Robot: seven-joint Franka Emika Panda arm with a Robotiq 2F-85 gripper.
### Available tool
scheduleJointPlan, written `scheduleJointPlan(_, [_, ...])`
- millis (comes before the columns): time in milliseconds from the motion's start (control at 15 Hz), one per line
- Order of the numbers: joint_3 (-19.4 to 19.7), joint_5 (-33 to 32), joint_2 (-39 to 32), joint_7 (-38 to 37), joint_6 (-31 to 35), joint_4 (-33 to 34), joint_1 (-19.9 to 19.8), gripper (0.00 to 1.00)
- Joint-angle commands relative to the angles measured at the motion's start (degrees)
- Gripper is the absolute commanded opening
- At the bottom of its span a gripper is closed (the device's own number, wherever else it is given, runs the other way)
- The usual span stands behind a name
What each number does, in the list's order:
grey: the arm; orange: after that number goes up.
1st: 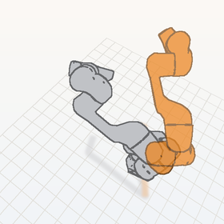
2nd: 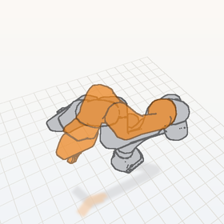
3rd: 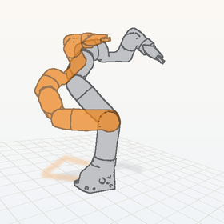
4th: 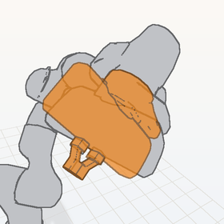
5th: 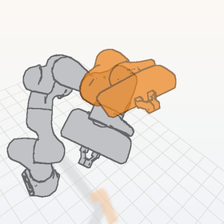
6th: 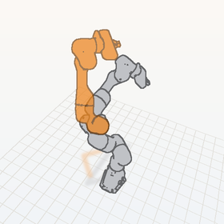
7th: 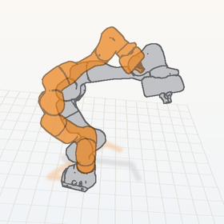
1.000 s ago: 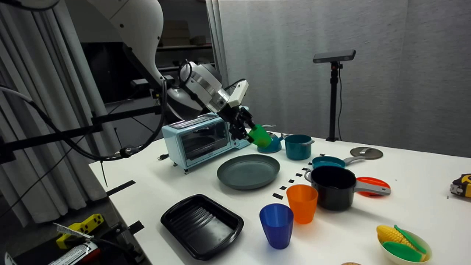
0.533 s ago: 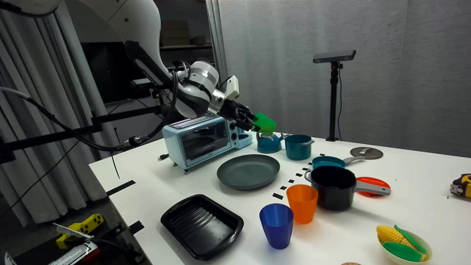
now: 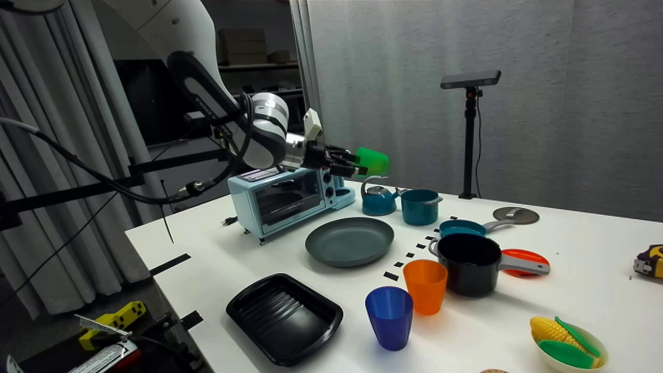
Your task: Pour the things in the green cup onto the plate
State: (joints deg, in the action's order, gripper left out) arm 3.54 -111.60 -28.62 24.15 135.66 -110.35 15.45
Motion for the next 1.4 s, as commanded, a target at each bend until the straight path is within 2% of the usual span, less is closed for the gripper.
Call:
scheduleJointPlan(0, [-3.07, -5.38, 3.4, -4.73, -7.08, -7.24, -1.67, 0.51])
scheduleJointPlan(333, [-4.78, -10.59, 3.97, -11.84, -14.87, -11.99, -3.17, 0.51])
scheduleJointPlan(600, [-5.7, -17.3, 2.99, -19.03, -20.09, -12.45, -4.11, 0.51])
scheduleJointPlan(1333, [-7.05, -22.15, 2.58, -23.87, -24.96, -12.4, -5.41, 0.51])
